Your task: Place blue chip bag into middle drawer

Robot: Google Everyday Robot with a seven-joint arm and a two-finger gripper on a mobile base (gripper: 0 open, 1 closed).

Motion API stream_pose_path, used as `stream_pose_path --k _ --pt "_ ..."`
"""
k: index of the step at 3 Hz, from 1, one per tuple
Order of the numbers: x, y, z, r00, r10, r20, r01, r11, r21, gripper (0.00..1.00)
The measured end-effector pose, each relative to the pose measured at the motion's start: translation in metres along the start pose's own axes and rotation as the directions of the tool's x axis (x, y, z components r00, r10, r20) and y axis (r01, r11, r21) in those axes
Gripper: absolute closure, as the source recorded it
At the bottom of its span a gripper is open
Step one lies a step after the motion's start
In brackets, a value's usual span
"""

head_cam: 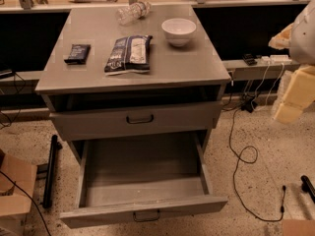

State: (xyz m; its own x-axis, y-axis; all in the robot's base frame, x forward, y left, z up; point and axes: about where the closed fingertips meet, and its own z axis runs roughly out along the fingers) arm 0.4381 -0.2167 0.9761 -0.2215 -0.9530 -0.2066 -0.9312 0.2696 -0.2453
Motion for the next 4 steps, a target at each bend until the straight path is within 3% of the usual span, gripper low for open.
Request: stream_pose_path --k 1,2,3,4 --pt "0.0 0.0 0.0 1.0 0.0 0.0 0.0 1.0 0.0 0.0" --pt "-0.027 -0.009 0.009 0.999 -0.041 0.022 0.04 0.9989 0.026 0.0" --pt "-0.066 -0.02 0.025 0.989 -0.081 0.12 0.079 0.9965 0.029 0.0" --pt "-0.109 -0.035 0.04 0.967 -0.103 0.231 0.099 0.9946 0.028 0.0"
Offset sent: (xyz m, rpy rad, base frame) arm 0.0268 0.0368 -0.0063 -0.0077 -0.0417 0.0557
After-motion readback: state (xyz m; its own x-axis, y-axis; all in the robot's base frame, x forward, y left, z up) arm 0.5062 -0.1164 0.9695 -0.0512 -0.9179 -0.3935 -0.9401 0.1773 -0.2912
